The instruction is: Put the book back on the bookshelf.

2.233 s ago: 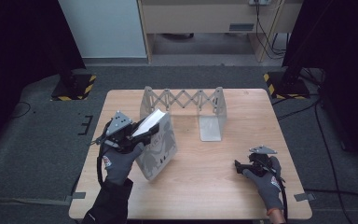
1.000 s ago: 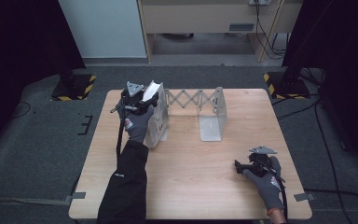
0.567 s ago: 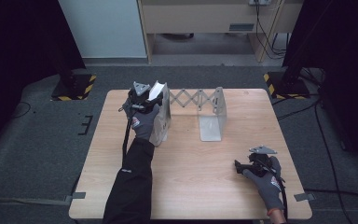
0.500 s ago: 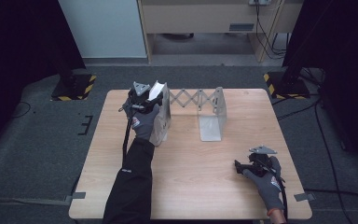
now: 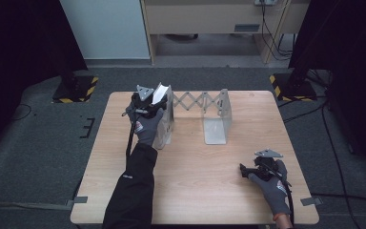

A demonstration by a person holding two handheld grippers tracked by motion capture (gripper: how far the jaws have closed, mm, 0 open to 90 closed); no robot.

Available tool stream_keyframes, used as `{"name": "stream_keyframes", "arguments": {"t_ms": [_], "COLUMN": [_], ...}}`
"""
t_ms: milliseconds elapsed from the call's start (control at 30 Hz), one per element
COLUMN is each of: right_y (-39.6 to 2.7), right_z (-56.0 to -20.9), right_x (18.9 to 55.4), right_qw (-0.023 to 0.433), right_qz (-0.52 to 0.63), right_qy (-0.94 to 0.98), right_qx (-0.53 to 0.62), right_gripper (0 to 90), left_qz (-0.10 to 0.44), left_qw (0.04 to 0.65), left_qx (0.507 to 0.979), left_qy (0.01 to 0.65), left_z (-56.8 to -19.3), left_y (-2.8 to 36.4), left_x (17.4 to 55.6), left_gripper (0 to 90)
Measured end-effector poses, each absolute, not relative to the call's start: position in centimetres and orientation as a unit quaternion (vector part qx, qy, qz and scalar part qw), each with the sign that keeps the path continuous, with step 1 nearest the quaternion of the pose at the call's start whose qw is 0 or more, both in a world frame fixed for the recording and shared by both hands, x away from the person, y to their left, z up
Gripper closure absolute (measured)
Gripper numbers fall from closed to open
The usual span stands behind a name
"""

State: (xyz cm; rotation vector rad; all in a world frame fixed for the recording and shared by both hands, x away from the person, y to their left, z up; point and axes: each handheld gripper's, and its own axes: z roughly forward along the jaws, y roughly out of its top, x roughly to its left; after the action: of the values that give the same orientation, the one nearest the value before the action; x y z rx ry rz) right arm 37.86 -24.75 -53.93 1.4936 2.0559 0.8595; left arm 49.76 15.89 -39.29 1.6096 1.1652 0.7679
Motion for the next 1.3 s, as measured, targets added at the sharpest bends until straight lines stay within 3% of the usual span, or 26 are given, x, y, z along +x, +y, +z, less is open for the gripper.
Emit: {"name": "stream_keyframes", "arguments": {"t_ms": [200,500,800,900,1300], "right_y": [-24.8,-24.8,-24.7,-24.7,-24.7], "right_z": [-53.9,-53.9,-53.9,-53.9,-53.9], "right_x": [37.9,37.9,37.9,37.8,37.9], "right_qw": [0.228,0.227,0.228,0.228,0.228], "right_qz": [0.312,0.312,0.312,0.312,0.312], "right_qy": [0.746,0.746,0.746,0.746,0.745], "right_qx": [0.542,0.542,0.543,0.543,0.543], "right_gripper": [3.9,3.9,3.9,3.9,3.9], "left_qz": [0.299,0.277,0.255,0.255,0.244], "left_qw": [0.508,0.51,0.525,0.518,0.534], "left_qx": [0.66,0.681,0.676,0.677,0.665], "left_qy": [0.466,0.447,0.45,0.457,0.462], "left_z": [-39.5,-40.8,-42.7,-43.2,-43.6], "left_y": [16.6,18.5,19.7,19.8,18.6], "left_x": [48.7,45.1,42.7,42.6,42.9], "left_gripper": [38.2,36.6,41.4,46.8,44.7]}}
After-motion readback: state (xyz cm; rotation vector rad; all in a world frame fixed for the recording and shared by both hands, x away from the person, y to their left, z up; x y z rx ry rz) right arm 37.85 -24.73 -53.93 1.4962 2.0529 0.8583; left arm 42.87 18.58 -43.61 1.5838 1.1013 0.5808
